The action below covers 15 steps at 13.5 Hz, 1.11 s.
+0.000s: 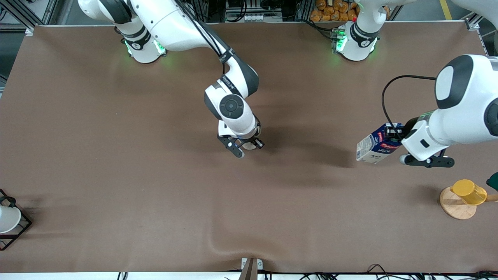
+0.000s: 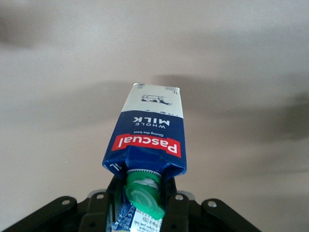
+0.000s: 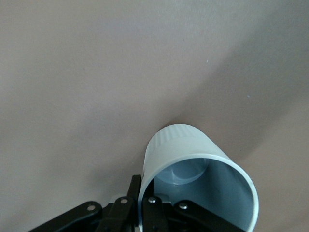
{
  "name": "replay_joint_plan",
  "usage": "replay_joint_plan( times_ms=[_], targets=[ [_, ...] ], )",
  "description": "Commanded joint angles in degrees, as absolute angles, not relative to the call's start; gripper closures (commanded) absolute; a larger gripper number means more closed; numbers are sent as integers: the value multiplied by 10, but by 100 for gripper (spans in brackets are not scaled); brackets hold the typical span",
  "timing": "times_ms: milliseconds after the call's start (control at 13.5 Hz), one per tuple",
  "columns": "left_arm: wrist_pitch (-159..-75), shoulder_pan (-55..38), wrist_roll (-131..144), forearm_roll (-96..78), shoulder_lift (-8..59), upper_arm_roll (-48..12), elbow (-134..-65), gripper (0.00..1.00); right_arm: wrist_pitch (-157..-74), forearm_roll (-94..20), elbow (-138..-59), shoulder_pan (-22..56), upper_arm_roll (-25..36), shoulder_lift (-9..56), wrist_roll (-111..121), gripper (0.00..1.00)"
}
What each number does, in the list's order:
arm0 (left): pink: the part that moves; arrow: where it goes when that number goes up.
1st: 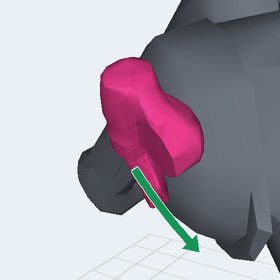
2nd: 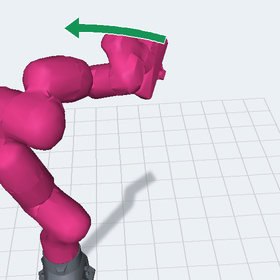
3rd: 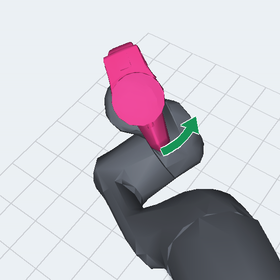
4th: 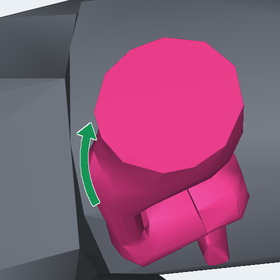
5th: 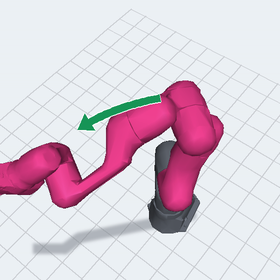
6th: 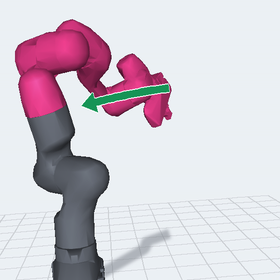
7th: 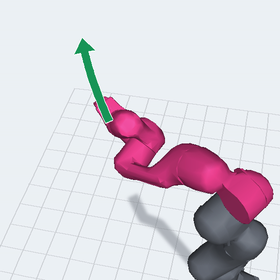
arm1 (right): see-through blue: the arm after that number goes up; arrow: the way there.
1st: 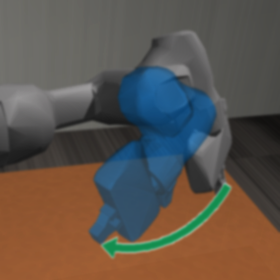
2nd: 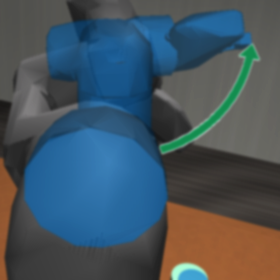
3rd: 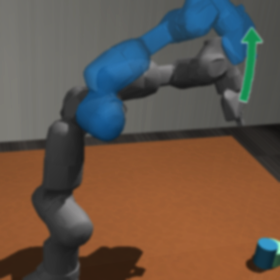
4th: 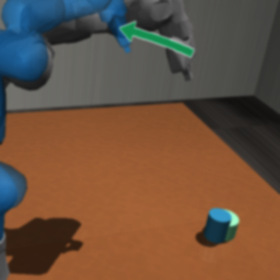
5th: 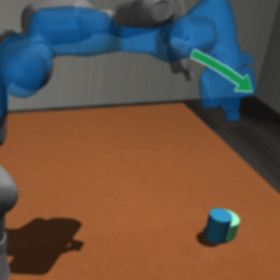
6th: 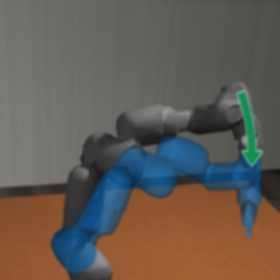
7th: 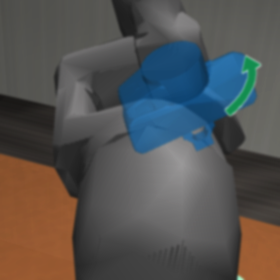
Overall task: Place milk next to cup
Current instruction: 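Carry the mug to center with the right gripper while the left gripper lifts milk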
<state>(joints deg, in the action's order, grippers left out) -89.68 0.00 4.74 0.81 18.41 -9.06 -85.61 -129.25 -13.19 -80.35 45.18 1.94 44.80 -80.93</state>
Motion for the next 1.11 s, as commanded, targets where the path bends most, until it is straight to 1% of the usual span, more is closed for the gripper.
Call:
replay_joint_plan(
  times_ms=[0, 74, 222, 296, 517, 591, 813, 1034],
  targets=[
    [-887, 3, 61, 3, 171, -104, -860, 70, -1287, -114, -780, 460, 29, 458, -822, 0],
    [-887, 3, 63, 2, 171, -107, -860, 70, -1281, -91, -780, 461, 27, 456, -822, 0],
    [-887, 1, 71, 2, 171, -121, -860, 70, -1267, -88, -778, 462, 25, 442, -824, 0],
    [-887, 1, 83, 2, 171, -133, -860, 70, -1229, -91, -767, 457, 23, 437, -824, 0],
    [-887, 0, 125, 2, 174, -177, -861, 70, -1071, -99, -682, 429, 24, 429, -819, 0],
    [-886, 0, 141, 0, 174, -196, -861, 70, -1036, -100, -665, 412, 21, 421, -816, 0],
    [-880, -2, 177, -1, 178, -249, -860, 70, -979, -103, -661, 361, 24, 375, -730, 0],
    [-880, -13, 236, -11, 190, -282, -860, 70, -915, -98, -663, 299, 25, 335, -643, 0]
  ],
)
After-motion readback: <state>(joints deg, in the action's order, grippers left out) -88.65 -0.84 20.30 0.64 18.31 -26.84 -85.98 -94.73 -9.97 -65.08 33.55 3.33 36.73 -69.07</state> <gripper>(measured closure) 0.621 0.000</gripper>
